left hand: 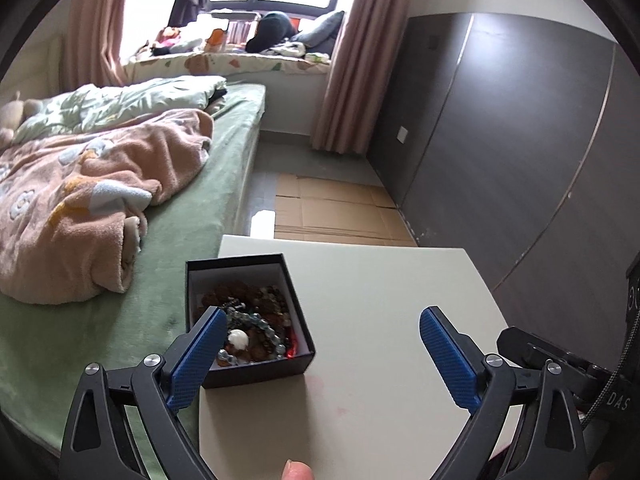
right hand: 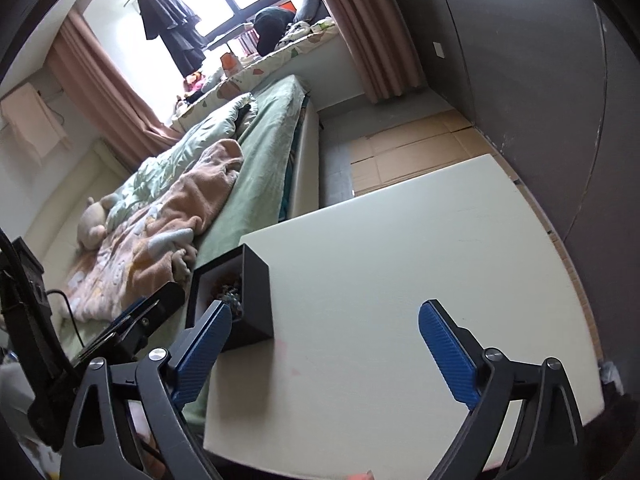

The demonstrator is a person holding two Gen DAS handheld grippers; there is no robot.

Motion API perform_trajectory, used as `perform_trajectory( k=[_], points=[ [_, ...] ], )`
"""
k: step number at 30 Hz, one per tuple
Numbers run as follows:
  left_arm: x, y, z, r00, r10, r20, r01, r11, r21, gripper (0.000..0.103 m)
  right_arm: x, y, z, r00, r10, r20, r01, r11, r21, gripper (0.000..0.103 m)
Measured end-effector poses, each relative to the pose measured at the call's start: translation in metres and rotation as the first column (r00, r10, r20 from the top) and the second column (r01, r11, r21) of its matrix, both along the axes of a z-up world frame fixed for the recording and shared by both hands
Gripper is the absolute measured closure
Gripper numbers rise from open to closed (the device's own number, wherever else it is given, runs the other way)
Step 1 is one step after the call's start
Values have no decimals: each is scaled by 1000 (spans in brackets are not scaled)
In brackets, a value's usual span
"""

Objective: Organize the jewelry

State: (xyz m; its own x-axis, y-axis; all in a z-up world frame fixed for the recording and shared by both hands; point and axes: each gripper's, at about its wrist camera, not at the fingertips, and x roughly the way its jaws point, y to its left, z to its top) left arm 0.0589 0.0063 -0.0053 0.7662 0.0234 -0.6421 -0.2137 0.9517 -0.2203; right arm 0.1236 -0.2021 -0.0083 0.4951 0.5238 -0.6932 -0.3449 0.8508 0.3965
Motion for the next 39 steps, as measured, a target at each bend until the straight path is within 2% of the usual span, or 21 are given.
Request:
perform_trajectory(
  k=[2,5,8,12,39],
  points=[
    [-2,-4,1,1000,-6,2,6,1000,9,6,-4,-1,1,1000,2,11,-2,1000,-25,0],
    [-6,-9,2,1000,-14,7,14,999,30,5,-11,-4,4,999,11,38,-9,998,-62,0],
    [-10,-12,5,1000,-23,18,22,999,48,0,-15,-9,5,999,20,46,-16,996,-83,0],
    [-16,-14,7,999,-39,34,37,998,56,0,-19,-15,5,998,27,53,-21,993,-112,0],
    [-31,-4,17,997,-24,76,22,999,33,0,-34,-15,13,997,56,47,-49,990,-134,0]
  ],
)
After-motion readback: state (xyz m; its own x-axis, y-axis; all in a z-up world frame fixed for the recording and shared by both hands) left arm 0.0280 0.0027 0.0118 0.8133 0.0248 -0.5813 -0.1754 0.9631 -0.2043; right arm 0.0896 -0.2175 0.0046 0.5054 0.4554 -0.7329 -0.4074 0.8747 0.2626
